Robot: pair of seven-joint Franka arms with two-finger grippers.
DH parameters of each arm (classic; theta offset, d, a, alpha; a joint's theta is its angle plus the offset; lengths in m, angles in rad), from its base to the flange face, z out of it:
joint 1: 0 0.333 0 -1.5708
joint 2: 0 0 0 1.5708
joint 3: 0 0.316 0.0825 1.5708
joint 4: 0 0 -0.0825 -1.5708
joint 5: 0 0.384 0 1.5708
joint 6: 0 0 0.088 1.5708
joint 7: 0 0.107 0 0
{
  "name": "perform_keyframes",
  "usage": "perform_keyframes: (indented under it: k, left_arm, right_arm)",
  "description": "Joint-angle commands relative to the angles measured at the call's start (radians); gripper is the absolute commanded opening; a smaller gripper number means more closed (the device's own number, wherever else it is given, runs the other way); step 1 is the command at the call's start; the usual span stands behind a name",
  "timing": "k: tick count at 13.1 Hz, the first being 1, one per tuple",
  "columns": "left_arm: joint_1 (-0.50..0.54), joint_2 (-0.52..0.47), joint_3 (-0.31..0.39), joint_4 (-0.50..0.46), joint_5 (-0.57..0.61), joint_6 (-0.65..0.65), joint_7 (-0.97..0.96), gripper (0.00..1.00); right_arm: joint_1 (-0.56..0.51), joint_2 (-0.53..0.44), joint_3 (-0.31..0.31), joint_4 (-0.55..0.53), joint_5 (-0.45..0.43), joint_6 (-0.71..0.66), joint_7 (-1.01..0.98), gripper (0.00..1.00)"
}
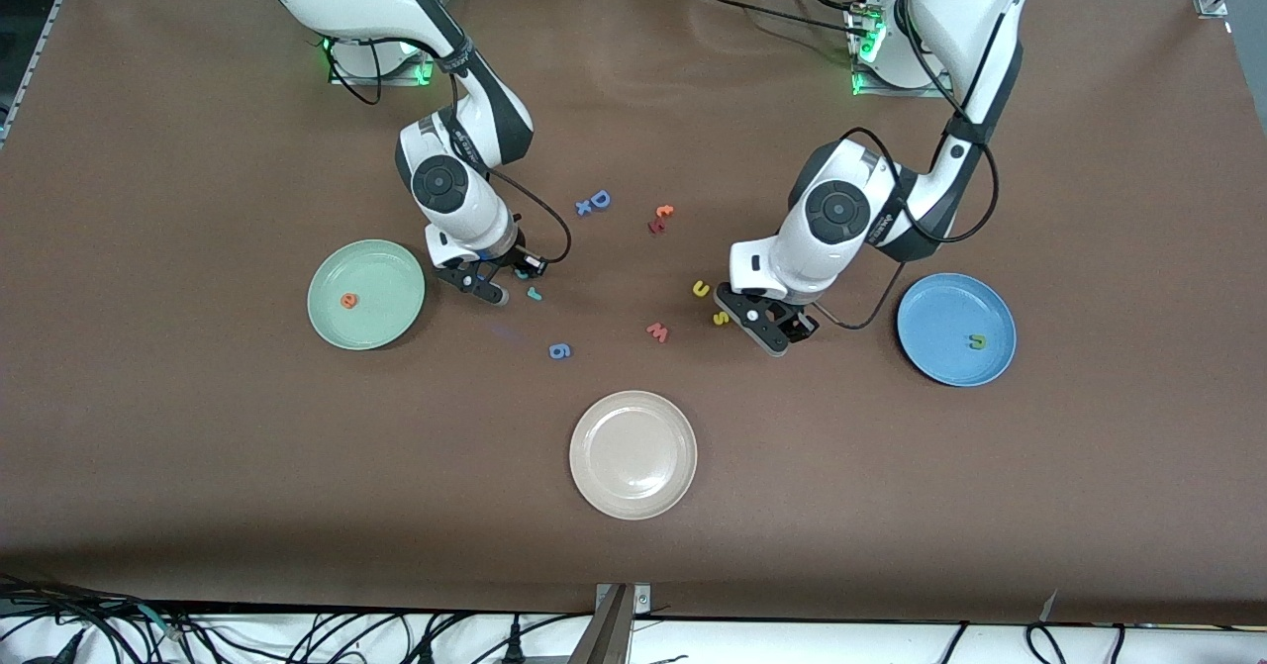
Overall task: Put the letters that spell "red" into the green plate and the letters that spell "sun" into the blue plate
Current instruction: 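Place the teal 9 on the green plate while the left gripper reaches the s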
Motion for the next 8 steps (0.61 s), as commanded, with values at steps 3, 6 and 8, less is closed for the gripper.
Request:
perform_keyframes:
  k: [3,6,8]
  left_arm:
    - [-0.060,0.061,0.014,0.025,0.020,0.076,0.009,0.67]
    - [-0.086,0.093,0.020,0.026,0.024,0.117,0.021,0.65]
    - [-0.121,0.119,0.039,0.026,0.102,0.157,0.023,0.64]
  right_arm:
    - [0.003,-0.027,-0.007,-0.010,0.008,0.004,0.002,0.17]
    - [0.003,-0.109,-0.056,-0.003,0.003,-0.105,-0.020,0.17]
    - [0.001,-0.172,-0.113,-0.001,0.003,-0.194,-0.130,0.18]
